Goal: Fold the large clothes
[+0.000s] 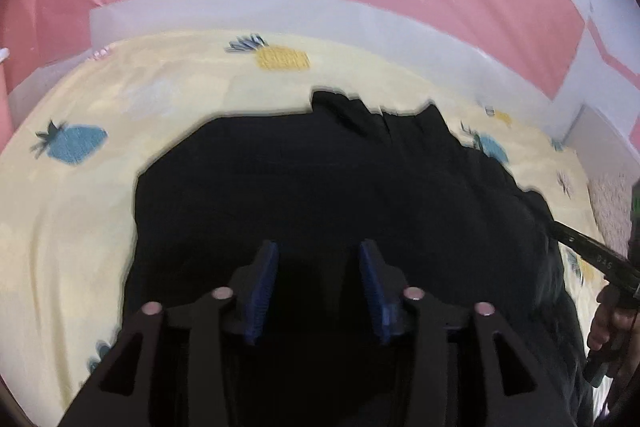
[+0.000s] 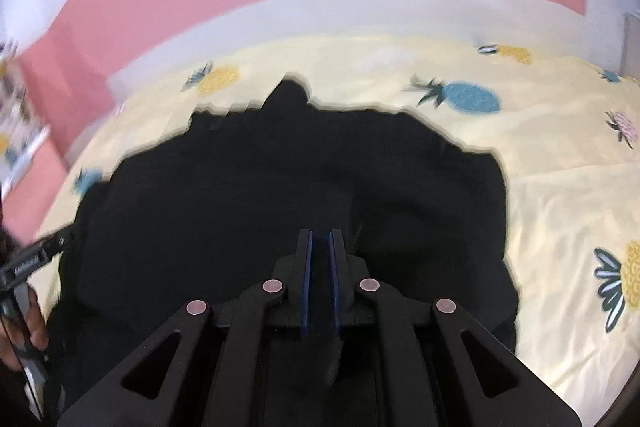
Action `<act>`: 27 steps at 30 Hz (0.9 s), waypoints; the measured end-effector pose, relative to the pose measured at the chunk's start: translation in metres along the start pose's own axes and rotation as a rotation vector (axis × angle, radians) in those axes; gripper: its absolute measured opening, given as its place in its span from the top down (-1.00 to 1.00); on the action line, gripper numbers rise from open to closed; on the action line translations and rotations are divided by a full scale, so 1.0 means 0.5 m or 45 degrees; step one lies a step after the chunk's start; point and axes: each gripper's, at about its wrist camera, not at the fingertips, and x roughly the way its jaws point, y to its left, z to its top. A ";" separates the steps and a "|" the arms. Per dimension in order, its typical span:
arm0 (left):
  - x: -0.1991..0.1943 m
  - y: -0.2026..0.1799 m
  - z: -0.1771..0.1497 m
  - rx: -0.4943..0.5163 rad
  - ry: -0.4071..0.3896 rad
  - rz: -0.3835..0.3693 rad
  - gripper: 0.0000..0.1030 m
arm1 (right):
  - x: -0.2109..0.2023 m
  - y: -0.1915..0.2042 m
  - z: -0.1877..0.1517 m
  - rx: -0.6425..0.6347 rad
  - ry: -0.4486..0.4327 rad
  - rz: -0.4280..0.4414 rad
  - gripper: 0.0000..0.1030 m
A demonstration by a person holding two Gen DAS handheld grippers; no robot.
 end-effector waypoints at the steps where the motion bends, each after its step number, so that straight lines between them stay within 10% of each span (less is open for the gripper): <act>1: 0.018 -0.005 -0.012 0.006 0.042 0.018 0.08 | 0.026 0.002 -0.011 -0.017 0.057 -0.005 0.86; 9: 0.024 -0.030 -0.014 -0.044 0.123 0.110 0.07 | 0.024 0.015 -0.019 -0.092 0.147 -0.066 0.73; 13: -0.060 -0.071 -0.048 0.003 0.088 0.096 0.07 | -0.094 0.022 -0.063 -0.100 0.092 -0.004 -0.01; 27: -0.370 -0.189 -0.253 -0.023 0.032 0.019 0.07 | -0.406 0.068 -0.277 -0.077 0.015 0.074 -0.02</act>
